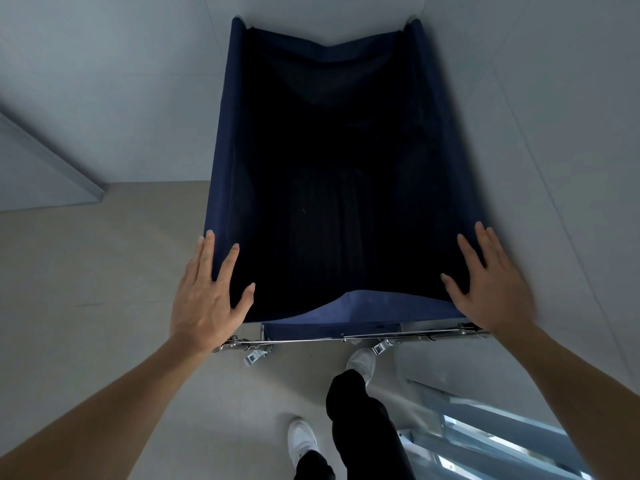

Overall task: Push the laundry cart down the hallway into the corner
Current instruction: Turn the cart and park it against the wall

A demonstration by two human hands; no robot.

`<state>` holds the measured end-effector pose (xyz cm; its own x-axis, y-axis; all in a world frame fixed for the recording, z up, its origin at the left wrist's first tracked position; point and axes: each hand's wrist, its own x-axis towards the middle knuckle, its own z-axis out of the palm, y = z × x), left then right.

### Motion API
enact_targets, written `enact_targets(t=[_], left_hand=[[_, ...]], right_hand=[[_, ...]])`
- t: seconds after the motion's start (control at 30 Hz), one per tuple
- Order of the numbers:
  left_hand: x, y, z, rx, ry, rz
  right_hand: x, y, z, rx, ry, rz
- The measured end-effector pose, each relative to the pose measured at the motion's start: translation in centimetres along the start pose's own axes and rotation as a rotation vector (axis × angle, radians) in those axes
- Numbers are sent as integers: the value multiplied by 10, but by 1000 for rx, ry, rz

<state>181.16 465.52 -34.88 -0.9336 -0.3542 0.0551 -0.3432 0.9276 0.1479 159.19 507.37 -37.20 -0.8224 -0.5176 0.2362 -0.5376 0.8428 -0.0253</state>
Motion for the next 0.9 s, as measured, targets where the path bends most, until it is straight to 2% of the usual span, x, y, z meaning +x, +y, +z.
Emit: enact_targets(t=[0.9], left_hand=[[1, -3, 2, -39, 2, -6]], right_hand=[[-1, 7, 11, -17, 23, -25]])
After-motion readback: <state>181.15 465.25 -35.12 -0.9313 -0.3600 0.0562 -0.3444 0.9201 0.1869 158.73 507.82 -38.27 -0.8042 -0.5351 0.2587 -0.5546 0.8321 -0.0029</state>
